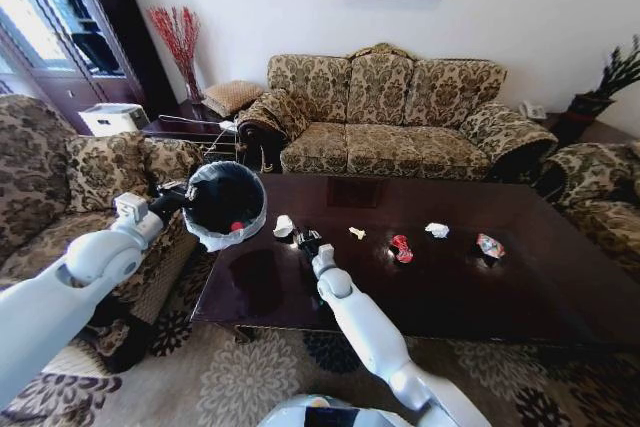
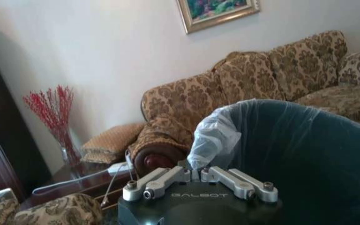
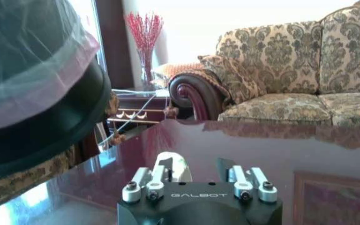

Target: Move to the front of the table and place the trash on the table into the trash bin.

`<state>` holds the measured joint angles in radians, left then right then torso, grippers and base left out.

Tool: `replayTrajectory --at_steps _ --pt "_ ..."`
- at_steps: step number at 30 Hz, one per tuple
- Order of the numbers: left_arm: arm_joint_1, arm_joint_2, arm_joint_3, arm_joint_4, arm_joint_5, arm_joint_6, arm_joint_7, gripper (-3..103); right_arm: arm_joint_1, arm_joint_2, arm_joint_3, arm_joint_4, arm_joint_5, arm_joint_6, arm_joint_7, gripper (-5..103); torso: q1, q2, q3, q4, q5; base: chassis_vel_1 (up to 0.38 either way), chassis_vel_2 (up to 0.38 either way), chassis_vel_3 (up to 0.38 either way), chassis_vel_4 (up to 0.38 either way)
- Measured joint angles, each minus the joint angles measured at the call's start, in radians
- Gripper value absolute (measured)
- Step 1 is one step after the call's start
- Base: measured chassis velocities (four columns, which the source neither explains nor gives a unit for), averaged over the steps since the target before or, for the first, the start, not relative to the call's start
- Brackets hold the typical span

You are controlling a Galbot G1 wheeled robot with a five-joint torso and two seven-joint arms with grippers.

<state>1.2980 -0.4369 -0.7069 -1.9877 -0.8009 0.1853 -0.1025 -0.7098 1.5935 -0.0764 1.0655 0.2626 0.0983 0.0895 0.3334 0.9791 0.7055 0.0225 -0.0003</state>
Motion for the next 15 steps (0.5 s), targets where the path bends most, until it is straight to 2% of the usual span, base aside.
replayTrajectory --at_steps 1,2,4,5,6,7,9,10,12,13,15 --pt "0.0 0.0 0.0 0.0 0.0 0.0 0.0 3 0.0 0.0 0.0 0.0 0.0 0.0 0.0 42 0.0 0.0 0.0 0.0 0.0 0.0 0.0 0.0 0.0" --pt "0.001 0.004 0.0 0.0 -0.001 0.001 0.0 3 0.005 0.01 0.0 -0.019 -0.005 0.006 0.0 48 0.0 0.0 0.0 0.0 0.0001 0.0 0.0 0.0 0.0" --pt "0.0 0.012 0.0 0.0 -0.005 0.005 -0.003 3 0.012 0.016 0.001 -0.047 -0.015 0.015 -0.005 48 0.0 0.0 0.0 0.0002 0.0003 0.0 0.0 0.0 0.0" --pt "0.0 0.015 0.0 0.0 -0.006 0.007 -0.004 3 0.014 0.017 0.001 -0.058 -0.019 0.018 -0.008 59 0.0 0.0 0.0 0.0001 0.0003 0.0 0.0 0.0 0.0" --pt "0.0 0.018 0.001 -0.001 -0.008 0.01 -0.006 3 0.017 0.018 0.0 -0.076 -0.025 0.023 -0.01 65 0.0 0.0 0.0 0.0001 0.0003 0.0 0.0 0.0 0.0" --pt "0.0 0.018 0.001 -0.001 -0.008 0.01 -0.006 3 0.017 0.018 0.0 -0.076 -0.025 0.023 -0.01 65 0.0 0.0 0.0 0.0001 0.0003 0.0 0.0 0.0 0.0" --pt "-0.001 0.021 0.002 -0.003 -0.011 0.013 -0.006 3 0.026 0.018 0.003 -0.116 -0.048 0.037 -0.01 76 0.0 0.0 0.0 0.0 0.0003 0.0 0.0 0.0 0.0" --pt "-0.001 0.021 0.002 -0.003 -0.011 0.013 -0.006 3 0.026 0.018 0.003 -0.116 -0.048 0.037 -0.01 76 0.0 0.0 0.0 0.0 0.0003 0.0 0.0 0.0 0.0" --pt "-0.001 0.021 0.004 -0.003 -0.011 0.014 -0.007 3 0.04 0.017 0.007 -0.157 -0.06 0.052 -0.011 86 0.0 0.0 0.0 -0.0001 0.0003 0.0 0.0 0.0 0.0" --pt "-0.001 0.021 0.004 -0.003 -0.011 0.014 -0.007 3 0.04 0.017 0.007 -0.157 -0.06 0.052 -0.011 86 0.0 0.0 0.0 -0.0001 0.0003 0.0 0.0 0.0 0.0" --pt "-0.002 0.019 0.005 -0.001 -0.011 0.014 -0.007 3 0.056 0.016 0.003 -0.184 -0.059 0.067 -0.018 95 0.0 0.0 0.0 0.0 0.0003 0.0 0.0 0.0 0.0"
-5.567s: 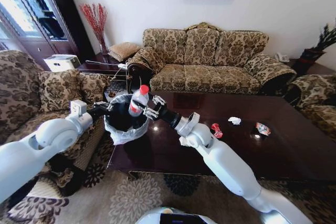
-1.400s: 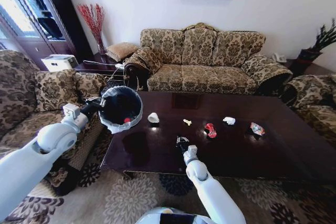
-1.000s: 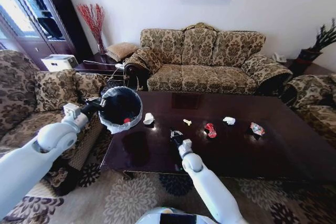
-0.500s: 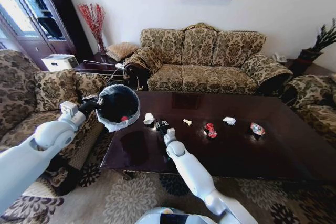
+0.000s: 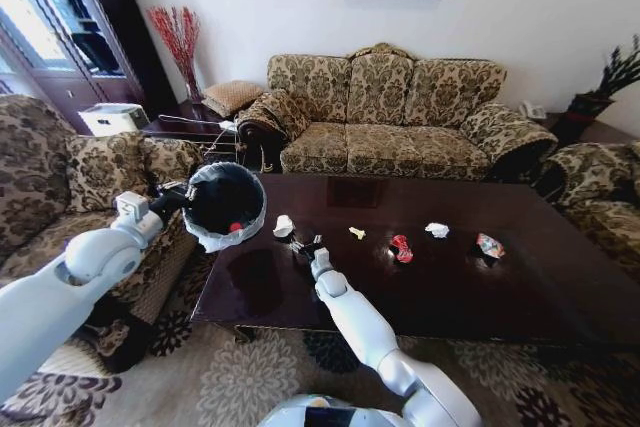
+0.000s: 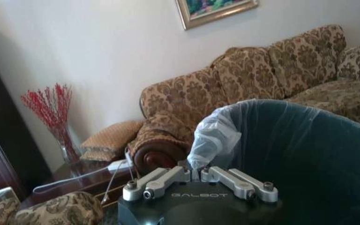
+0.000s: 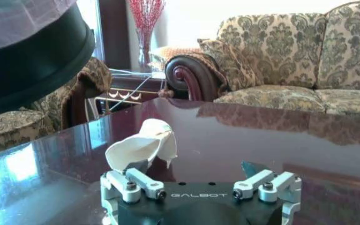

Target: Move to the front of the table and place the trash on the table into the trash bin.

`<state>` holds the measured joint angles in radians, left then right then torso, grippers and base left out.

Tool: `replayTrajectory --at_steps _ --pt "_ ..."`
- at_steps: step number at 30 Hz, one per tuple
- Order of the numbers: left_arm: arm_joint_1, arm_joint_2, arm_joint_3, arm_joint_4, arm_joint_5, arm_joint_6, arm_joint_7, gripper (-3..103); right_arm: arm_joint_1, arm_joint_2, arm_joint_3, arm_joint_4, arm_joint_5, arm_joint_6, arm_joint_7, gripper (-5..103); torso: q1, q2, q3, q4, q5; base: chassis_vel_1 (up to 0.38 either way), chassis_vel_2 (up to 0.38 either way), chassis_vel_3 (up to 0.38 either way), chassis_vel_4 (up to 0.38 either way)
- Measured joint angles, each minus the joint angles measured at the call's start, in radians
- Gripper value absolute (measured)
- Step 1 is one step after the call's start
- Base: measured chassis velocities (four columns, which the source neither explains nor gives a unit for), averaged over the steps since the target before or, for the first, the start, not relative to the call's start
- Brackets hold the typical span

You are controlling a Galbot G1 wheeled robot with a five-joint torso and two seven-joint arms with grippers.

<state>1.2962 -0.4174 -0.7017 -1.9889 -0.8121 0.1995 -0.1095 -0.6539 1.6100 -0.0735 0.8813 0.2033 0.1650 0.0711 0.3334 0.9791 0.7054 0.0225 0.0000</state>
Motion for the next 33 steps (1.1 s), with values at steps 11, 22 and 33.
replayTrajectory --at_steps 11,22,33 --pt "0.003 -0.003 0.0 0.0 -0.002 0.001 -0.001 3 0.046 -0.001 -0.04 -0.051 0.069 0.011 -0.035 97 0.0 0.0 0.0 0.0002 0.0 0.0 0.0 0.0 0.0" --pt "0.004 -0.009 0.005 -0.005 -0.002 0.004 -0.003 3 0.072 -0.002 -0.054 -0.114 0.086 0.036 -0.058 86 0.0 0.0 0.0 0.0001 0.0 0.0 0.0 0.0 0.0" --pt "0.007 -0.006 0.005 -0.002 -0.002 0.005 -0.003 3 0.095 -0.002 -0.08 -0.132 0.123 0.044 -0.09 93 0.0 0.0 0.0 0.0001 -0.0001 0.0 0.0 0.0 0.0"
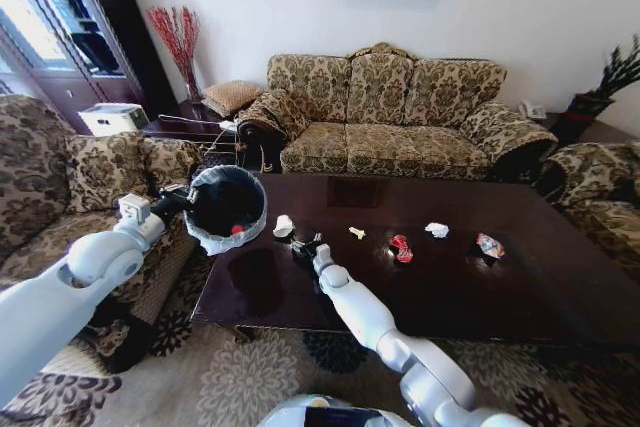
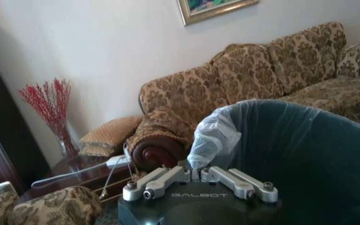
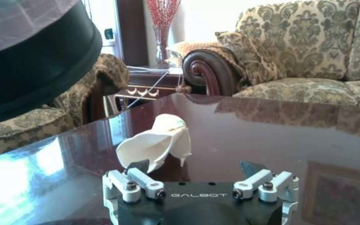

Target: Move to the front of the table and place the trash on the table into the trash bin.

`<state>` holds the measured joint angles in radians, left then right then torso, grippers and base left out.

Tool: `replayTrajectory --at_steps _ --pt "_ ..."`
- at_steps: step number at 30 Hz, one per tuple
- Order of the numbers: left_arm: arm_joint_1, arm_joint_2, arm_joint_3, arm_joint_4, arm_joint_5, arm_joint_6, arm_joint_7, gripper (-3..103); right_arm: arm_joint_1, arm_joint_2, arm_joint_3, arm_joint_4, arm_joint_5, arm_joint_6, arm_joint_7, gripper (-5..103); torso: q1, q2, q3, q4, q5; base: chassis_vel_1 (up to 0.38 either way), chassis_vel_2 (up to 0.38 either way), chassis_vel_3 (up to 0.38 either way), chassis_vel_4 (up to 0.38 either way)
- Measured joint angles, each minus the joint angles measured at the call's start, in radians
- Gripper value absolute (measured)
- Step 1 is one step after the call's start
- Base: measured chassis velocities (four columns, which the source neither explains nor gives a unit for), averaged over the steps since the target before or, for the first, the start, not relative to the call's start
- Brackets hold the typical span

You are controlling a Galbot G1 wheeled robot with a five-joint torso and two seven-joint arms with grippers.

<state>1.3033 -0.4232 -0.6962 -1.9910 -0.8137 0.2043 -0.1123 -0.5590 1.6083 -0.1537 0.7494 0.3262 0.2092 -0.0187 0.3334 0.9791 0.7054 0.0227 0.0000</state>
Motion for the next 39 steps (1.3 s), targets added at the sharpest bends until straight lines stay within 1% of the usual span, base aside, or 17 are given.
replayTrajectory --at_steps 7,8,10,13,18,21,27,30,32,33,35,36,37,38,39 --pt "-0.002 0.004 0.004 0.003 0.0 0.001 0.0 3 0.022 0.0 -0.013 -0.029 0.013 0.015 -0.01 94 0.0 0.0 0.0 -0.0001 0.0 0.0 0.0 0.0 0.0" --pt "-0.002 0.004 0.005 0.003 0.0 0.001 0.0 3 0.029 0.0 -0.015 -0.036 0.016 0.018 -0.013 96 0.0 0.0 0.0 -0.0001 0.0 0.0 0.0 0.0 0.0" --pt "-0.002 0.004 0.006 0.003 0.0 0.001 0.0 3 0.034 0.0 -0.018 -0.043 0.019 0.02 -0.016 96 0.0 0.0 0.0 -0.0001 0.0 0.0 0.0 0.0 0.0" --pt "-0.003 0.004 0.011 0.003 0.0 0.001 0.0 3 0.041 0.0 -0.02 -0.048 0.024 0.023 -0.026 89 0.0 0.0 0.0 0.0 0.0 0.0 0.0 0.0 0.0" --pt "-0.004 0.007 0.011 0.004 -0.002 0.001 0.001 3 0.037 0.0 -0.029 -0.04 0.031 0.035 -0.045 85 0.0 0.0 0.0 0.0 0.0 0.0 0.0 0.0 0.0" --pt "-0.005 0.008 0.011 0.006 -0.003 0.001 0.002 3 0.032 0.0 -0.035 -0.033 0.041 0.041 -0.058 85 0.0 0.0 0.0 -0.0001 0.0 0.0 0.0 0.0 0.0" --pt "-0.006 0.008 0.019 0.006 -0.004 0.001 0.002 3 0.046 0.0 -0.042 -0.073 0.06 0.068 -0.099 92 0.0 0.0 0.0 -0.0001 0.0 0.0 0.0 0.0 0.0" --pt "-0.006 0.008 0.02 0.005 -0.004 0.001 0.002 3 0.052 0.0 -0.044 -0.09 0.062 0.075 -0.103 93 0.0 0.0 0.0 -0.0001 0.0 0.0 0.0 0.0 0.0" --pt "-0.006 0.008 0.023 0.005 -0.004 0.001 0.002 3 0.056 0.0 -0.047 -0.1 0.067 0.083 -0.112 84 0.0 0.0 0.0 -0.0001 0.0 0.0 0.0 0.0 0.0" --pt "-0.006 0.008 0.023 0.005 -0.004 0.001 0.002 3 0.056 0.0 -0.047 -0.1 0.067 0.083 -0.112 84 0.0 0.0 0.0 -0.0001 0.0 0.0 0.0 0.0 0.0" --pt "-0.007 0.008 0.026 0.007 -0.004 0.001 0.003 3 0.056 0.0 -0.047 -0.101 0.076 0.09 -0.127 77 0.0 0.0 0.0 0.0 0.0 0.0 0.0 0.0 0.0" --pt "-0.007 0.008 0.027 0.007 -0.003 0.001 0.003 3 0.056 0.0 -0.047 -0.1 0.078 0.091 -0.129 77 0.0 0.0 0.0 0.0 0.0 0.0 0.0 0.0 0.0" --pt "-0.01 0.008 0.033 0.009 -0.003 0.0 0.003 3 0.057 0.0 -0.046 -0.102 0.088 0.103 -0.147 73 0.0 0.0 0.0 0.0 0.0 0.0 0.0 0.0 0.0" --pt "-0.01 0.008 0.033 0.009 -0.003 0.0 0.003 3 0.057 0.0 -0.046 -0.102 0.088 0.103 -0.147 73 0.0 0.0 0.0 0.0 0.0 0.0 0.0 0.0 0.0" --pt "-0.013 0.007 0.036 0.01 -0.003 0.0 0.003 3 0.057 0.0 -0.044 -0.102 0.092 0.11 -0.157 71 0.0 0.0 0.0 0.0 0.0 0.0 0.0 0.0 0.0"
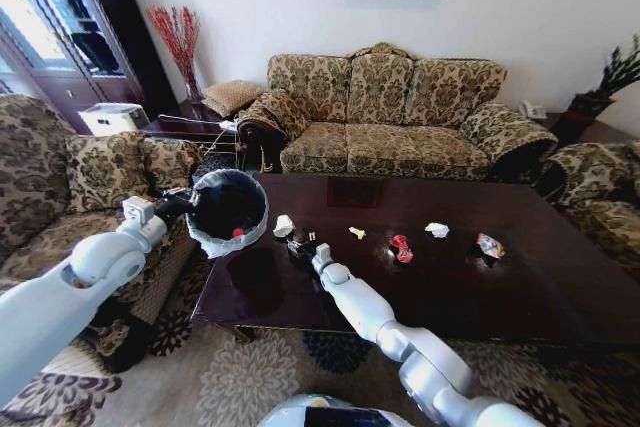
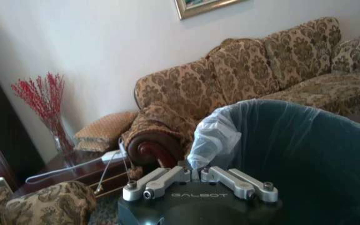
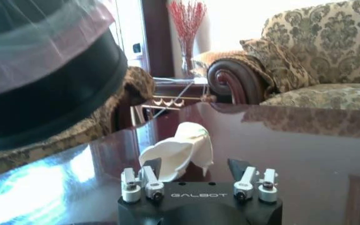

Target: Move to the front of the table and place the trash on the table into the trash bin.

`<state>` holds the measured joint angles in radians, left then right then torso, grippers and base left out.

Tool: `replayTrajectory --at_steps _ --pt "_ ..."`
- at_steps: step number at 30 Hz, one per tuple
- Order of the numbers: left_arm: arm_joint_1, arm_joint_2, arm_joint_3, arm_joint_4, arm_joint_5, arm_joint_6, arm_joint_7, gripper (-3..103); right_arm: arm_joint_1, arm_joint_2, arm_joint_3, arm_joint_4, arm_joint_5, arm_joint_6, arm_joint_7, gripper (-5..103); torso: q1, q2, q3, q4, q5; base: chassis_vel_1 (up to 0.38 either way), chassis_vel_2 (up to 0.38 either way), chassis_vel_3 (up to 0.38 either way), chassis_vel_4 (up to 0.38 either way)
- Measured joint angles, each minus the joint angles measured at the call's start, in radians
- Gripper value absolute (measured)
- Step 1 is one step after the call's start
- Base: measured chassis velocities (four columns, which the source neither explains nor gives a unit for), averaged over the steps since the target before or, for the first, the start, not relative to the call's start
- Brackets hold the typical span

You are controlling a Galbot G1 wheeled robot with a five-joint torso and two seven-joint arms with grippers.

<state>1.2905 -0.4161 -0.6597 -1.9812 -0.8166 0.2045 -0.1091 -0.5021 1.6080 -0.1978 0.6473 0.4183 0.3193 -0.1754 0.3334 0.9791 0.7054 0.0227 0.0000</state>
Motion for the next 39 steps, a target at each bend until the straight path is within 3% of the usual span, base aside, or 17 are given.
replayTrajectory --at_steps 2,9,18,19,20,33,37,38,39 --pt "-0.004 0.0 0.005 0.002 0.0 0.0 0.0 3 0.0 0.0 0.003 0.0 0.01 0.021 -0.019 64 0.0 0.0 0.0 -0.0001 0.0 0.0 0.0 0.0 0.0" --pt "-0.006 0.0 0.006 0.004 0.001 -0.001 0.001 3 -0.007 0.0 0.013 0.018 0.026 0.034 -0.061 64 0.0 0.0 0.0 0.0 0.0 0.0 0.0 0.0 0.0" --pt "-0.004 0.0 0.003 0.002 0.001 -0.002 0.002 3 -0.02 0.0 0.013 0.031 0.022 0.034 -0.071 78 0.0 0.0 0.0 0.0 0.0 0.0 0.0 0.0 0.0" --pt "-0.004 0.0 0.002 0.002 0.001 -0.002 0.002 3 -0.021 0.0 0.013 0.033 0.022 0.034 -0.071 86 0.0 0.0 0.0 0.0001 0.0 0.0 0.0 0.0 0.0" --pt "-0.003 0.0 0.001 0.002 0.001 -0.002 0.002 3 -0.021 0.0 0.013 0.034 0.021 0.034 -0.071 88 0.0 0.0 0.0 0.0001 0.0 0.0 0.0 0.0 0.0" --pt "-0.003 0.0 0.0 0.002 0.001 -0.003 0.004 3 -0.021 0.0 0.005 0.047 0.032 0.039 -0.055 90 0.001 0.0 0.0 -0.0002 0.0 -0.1 0.096 0.108 -0.091" --pt "-0.002 0.0 0.0 0.002 0.001 -0.003 0.004 3 -0.034 0.0 -0.019 0.079 0.06 0.002 -0.042 94 0.002 0.0 0.001 -0.0007 0.0 -0.095 0.062 0.07 -0.098" --pt "-0.001 0.0 0.0 0.002 0.001 -0.003 0.005 3 -0.041 0.0 -0.029 0.094 0.074 -0.009 -0.042 99 0.001 0.0 0.0 -0.0008 0.0 0.0 0.0 0.0 0.0" --pt "-0.001 -0.001 0.0 0.002 0.001 -0.004 0.005 3 -0.051 0.0 -0.04 0.113 0.092 -0.021 -0.044 96 0.001 0.0 0.0 -0.0008 0.0 0.0 0.0 0.0 0.0"
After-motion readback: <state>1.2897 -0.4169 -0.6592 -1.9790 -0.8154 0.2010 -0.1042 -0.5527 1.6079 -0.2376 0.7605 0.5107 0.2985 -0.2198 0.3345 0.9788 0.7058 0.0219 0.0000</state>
